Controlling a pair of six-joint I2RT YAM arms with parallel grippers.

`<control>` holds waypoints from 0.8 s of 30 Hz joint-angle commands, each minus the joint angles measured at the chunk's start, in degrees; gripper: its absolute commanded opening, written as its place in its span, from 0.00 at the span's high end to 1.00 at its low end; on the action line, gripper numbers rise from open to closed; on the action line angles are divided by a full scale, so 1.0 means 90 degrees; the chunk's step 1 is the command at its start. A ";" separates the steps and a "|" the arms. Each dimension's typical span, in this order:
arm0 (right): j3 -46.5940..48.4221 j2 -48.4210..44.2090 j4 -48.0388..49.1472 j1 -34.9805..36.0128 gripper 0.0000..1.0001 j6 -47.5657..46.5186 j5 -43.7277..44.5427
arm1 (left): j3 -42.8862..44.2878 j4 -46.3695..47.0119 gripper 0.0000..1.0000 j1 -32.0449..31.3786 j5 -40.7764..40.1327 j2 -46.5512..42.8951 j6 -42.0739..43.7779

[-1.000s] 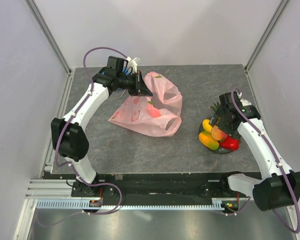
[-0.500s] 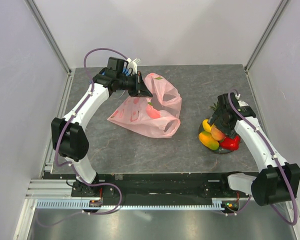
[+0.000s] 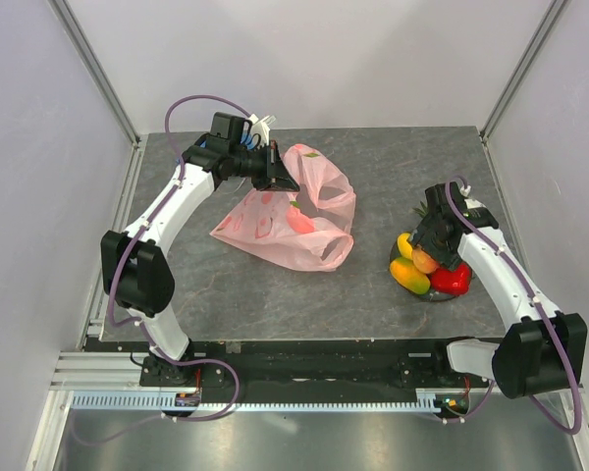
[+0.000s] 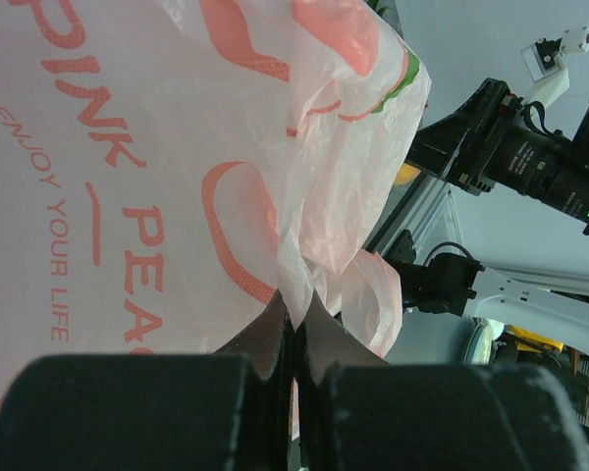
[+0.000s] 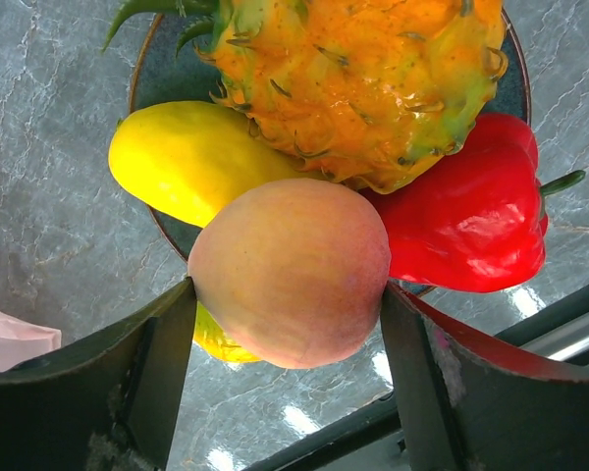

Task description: Place the fruits into the plastic bag

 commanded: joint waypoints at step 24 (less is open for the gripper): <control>0.0772 -0.0516 -0.0351 -0.0028 0.79 -0.0175 -0.0611 | -0.0003 0.0232 0.98 -0.0054 0.0327 0.0021 -0.0003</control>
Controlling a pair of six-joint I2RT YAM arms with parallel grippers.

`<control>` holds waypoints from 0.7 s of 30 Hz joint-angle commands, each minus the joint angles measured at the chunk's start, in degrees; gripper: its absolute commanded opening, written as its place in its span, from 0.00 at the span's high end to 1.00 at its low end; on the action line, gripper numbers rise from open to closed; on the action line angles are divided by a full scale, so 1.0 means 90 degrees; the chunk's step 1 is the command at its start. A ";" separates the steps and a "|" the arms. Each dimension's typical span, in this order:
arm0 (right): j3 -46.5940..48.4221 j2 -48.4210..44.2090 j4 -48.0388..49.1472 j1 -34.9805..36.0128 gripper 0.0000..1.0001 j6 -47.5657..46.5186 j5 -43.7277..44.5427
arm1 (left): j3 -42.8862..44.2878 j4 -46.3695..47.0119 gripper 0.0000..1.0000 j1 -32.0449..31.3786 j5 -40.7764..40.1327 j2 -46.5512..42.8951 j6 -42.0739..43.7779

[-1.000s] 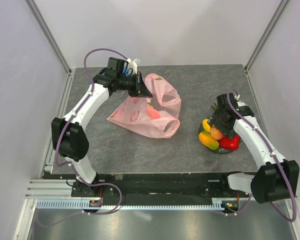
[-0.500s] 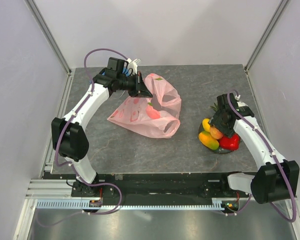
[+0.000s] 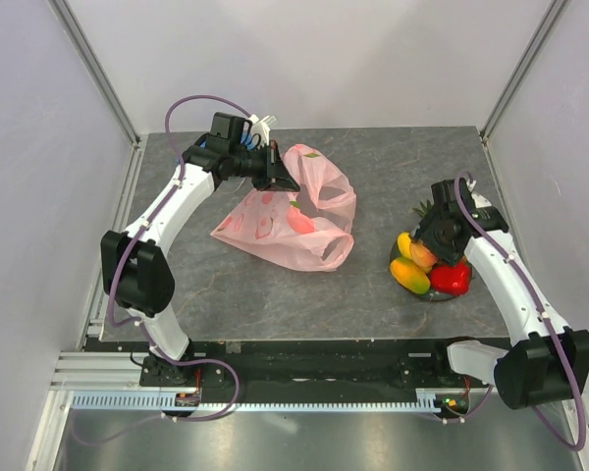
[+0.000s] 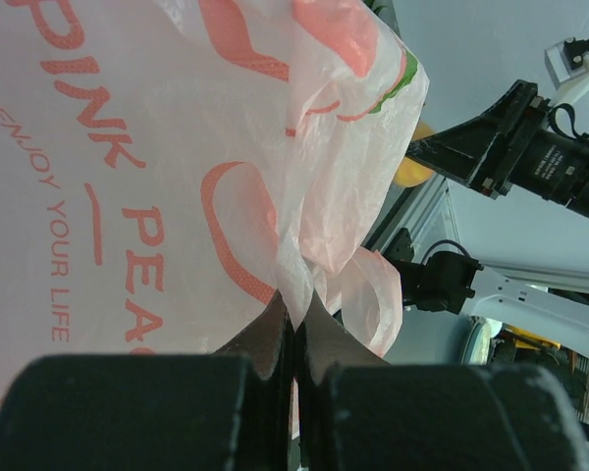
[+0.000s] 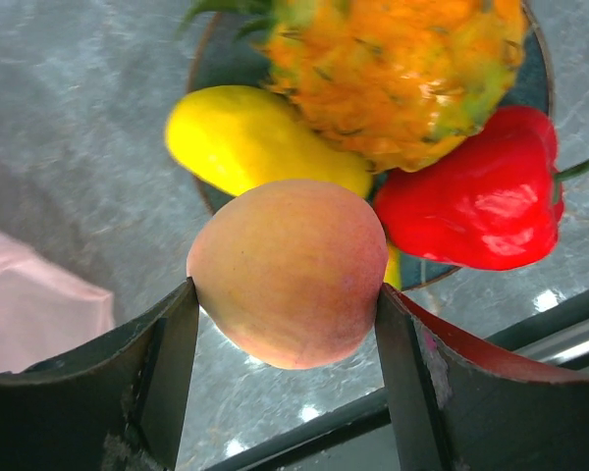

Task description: Place the fruits into the plastic bag

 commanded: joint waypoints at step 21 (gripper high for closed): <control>0.0345 0.0556 0.2741 0.1946 0.99 -0.0107 -0.1849 | -0.0166 0.0890 0.98 -0.0230 0.0762 0.0041 -0.0528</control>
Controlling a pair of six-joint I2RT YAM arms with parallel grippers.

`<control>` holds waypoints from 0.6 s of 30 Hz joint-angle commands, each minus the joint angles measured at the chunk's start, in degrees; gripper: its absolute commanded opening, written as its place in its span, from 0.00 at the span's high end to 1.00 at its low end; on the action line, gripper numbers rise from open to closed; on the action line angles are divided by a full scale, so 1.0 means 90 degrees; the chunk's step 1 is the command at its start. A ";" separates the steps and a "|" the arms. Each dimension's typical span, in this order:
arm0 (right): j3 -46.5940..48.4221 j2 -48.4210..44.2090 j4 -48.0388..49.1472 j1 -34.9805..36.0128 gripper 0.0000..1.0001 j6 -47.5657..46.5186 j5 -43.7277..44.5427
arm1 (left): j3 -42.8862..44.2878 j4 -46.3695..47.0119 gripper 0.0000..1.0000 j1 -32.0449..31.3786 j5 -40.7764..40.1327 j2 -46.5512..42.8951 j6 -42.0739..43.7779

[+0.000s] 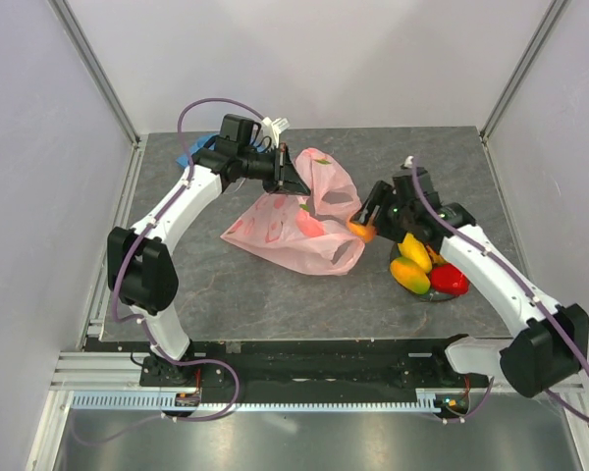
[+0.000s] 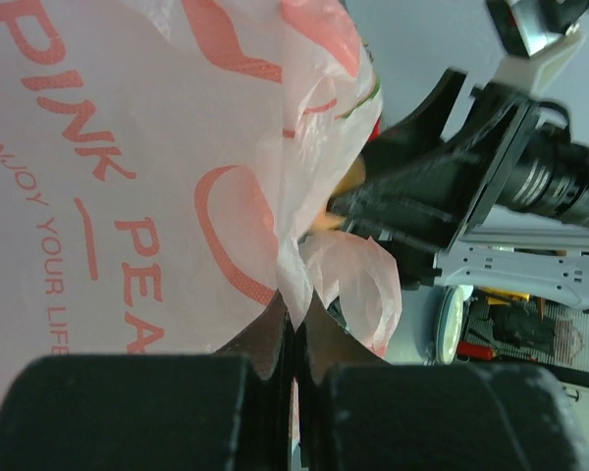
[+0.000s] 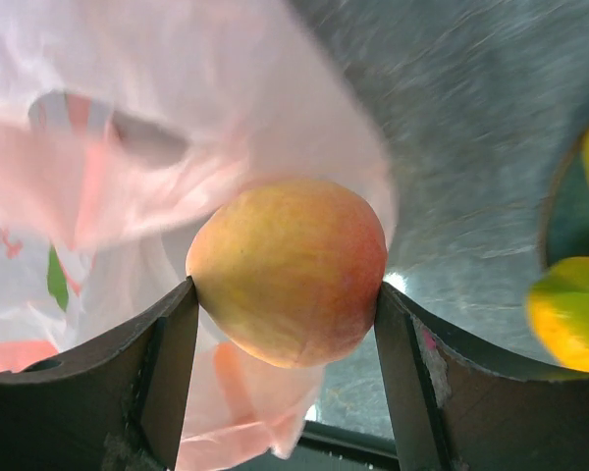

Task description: Place the fruits into the plastic bag

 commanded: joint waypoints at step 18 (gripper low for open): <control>-0.0177 0.1062 0.1541 0.1210 1.00 0.0685 -0.0537 | -0.0566 0.1784 0.99 -0.0221 0.0138 -0.0370 -0.1458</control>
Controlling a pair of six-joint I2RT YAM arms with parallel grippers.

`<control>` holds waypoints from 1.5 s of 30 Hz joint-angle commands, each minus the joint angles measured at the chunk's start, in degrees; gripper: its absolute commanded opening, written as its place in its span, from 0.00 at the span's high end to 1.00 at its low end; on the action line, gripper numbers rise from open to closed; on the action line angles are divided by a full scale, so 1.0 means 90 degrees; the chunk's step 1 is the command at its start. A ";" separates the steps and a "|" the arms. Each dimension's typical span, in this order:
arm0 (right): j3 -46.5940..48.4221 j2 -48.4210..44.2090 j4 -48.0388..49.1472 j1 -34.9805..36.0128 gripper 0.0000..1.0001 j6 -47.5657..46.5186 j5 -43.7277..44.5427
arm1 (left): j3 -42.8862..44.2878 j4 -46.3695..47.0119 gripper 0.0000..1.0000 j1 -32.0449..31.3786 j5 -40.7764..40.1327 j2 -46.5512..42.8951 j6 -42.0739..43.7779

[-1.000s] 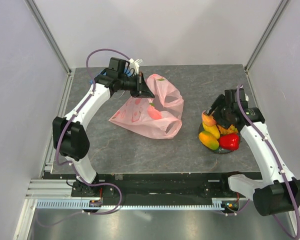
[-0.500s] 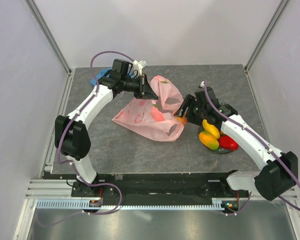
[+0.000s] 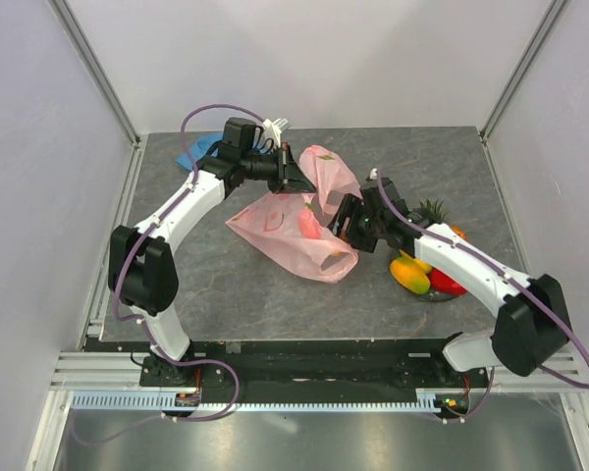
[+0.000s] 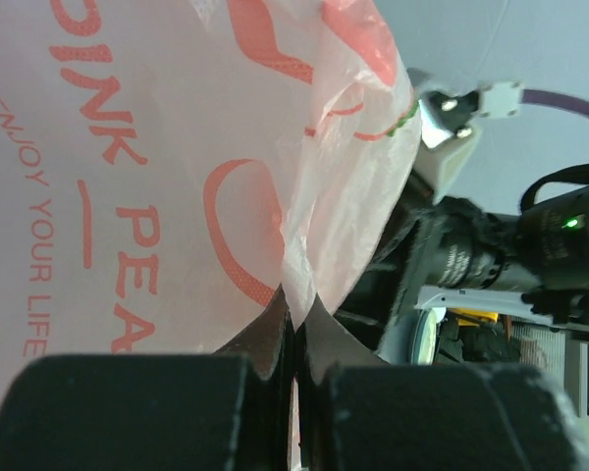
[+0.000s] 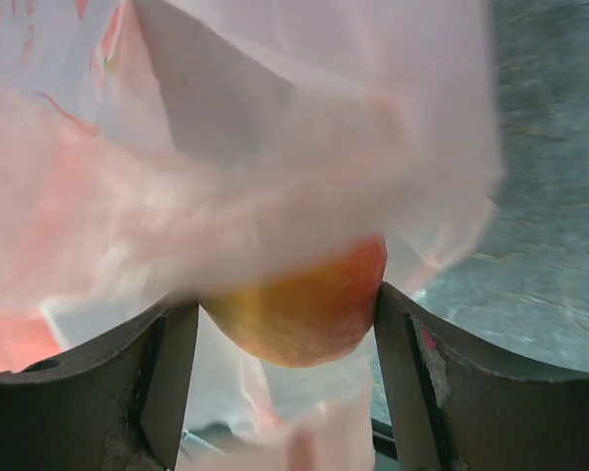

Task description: Place the fruits into the plastic bag

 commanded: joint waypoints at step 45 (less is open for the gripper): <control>-0.0549 0.0462 0.2487 0.0164 0.07 -0.0504 0.0147 | -0.2505 0.5490 0.98 0.0296 0.1476 -0.0134 -0.4255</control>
